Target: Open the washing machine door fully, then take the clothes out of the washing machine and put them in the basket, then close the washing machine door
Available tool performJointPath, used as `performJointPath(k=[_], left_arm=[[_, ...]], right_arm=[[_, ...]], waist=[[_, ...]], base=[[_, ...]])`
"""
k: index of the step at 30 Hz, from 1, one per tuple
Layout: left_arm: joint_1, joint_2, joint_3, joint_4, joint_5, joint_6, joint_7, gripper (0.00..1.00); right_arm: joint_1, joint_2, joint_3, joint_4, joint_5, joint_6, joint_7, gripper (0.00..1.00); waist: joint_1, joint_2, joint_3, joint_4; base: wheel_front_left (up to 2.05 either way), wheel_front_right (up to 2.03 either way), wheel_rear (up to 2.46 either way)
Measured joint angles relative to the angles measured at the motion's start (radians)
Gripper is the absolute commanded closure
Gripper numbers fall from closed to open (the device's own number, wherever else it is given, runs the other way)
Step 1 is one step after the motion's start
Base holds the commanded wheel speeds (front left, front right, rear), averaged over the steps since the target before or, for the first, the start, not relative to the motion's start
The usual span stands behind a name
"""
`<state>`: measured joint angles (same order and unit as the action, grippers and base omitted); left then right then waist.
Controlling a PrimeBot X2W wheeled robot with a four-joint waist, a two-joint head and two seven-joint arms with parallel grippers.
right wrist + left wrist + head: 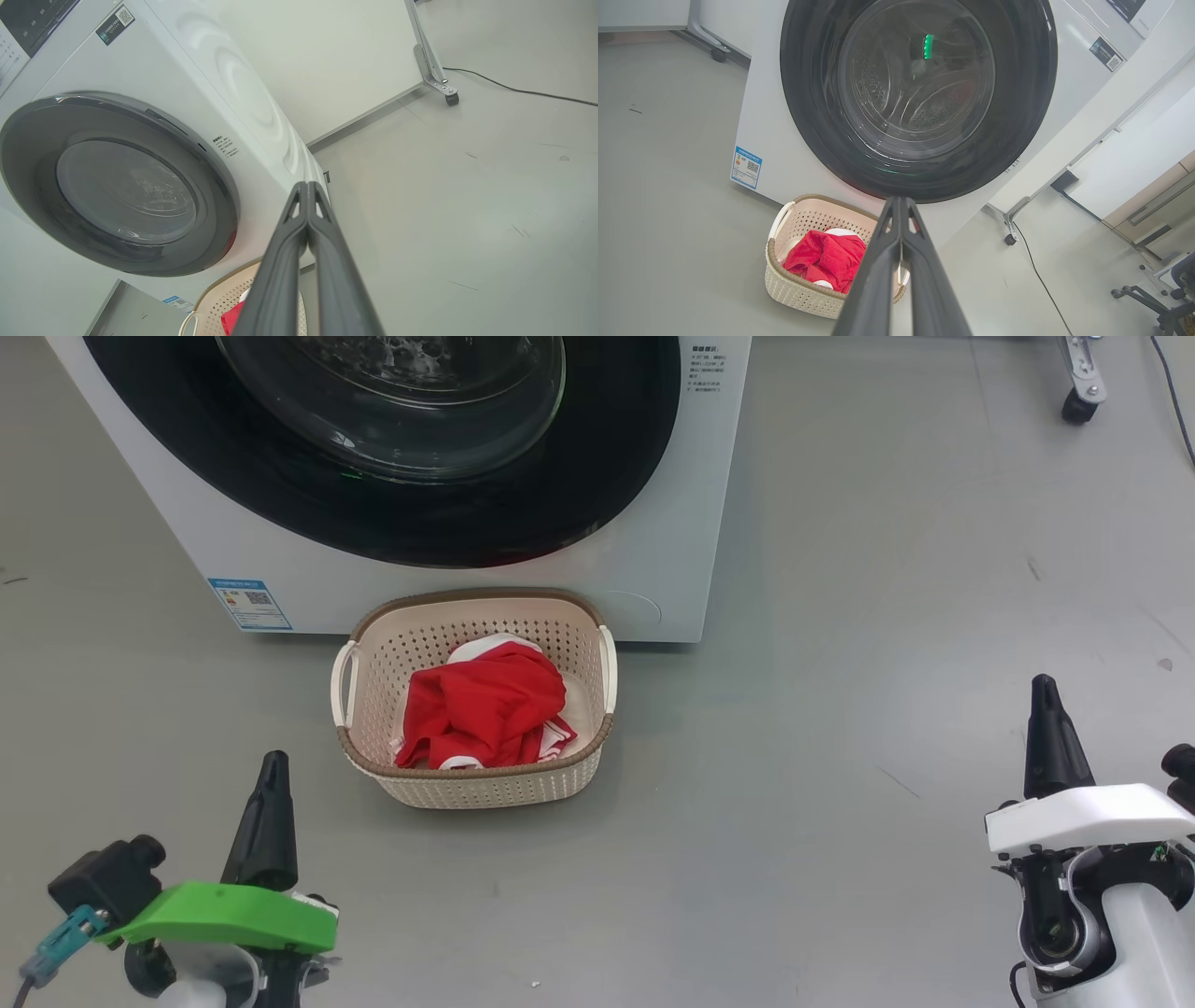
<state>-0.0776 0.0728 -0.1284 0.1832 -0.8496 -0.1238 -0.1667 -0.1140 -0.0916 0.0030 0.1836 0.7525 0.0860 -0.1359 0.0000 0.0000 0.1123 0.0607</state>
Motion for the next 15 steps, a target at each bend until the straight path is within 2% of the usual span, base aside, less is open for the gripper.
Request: performJointPath(k=[15], left_arm=[[0.000,0.006,0.027,0.013,-0.192,0.000,0.045,1.00]], right_arm=[[0.001,0.008,-0.028,0.022,0.198,0.006,0.056,1.00]], waist=[[0.0000,0.0000,-0.025,-0.014]], base=[[0.00,0.00,0.00]])
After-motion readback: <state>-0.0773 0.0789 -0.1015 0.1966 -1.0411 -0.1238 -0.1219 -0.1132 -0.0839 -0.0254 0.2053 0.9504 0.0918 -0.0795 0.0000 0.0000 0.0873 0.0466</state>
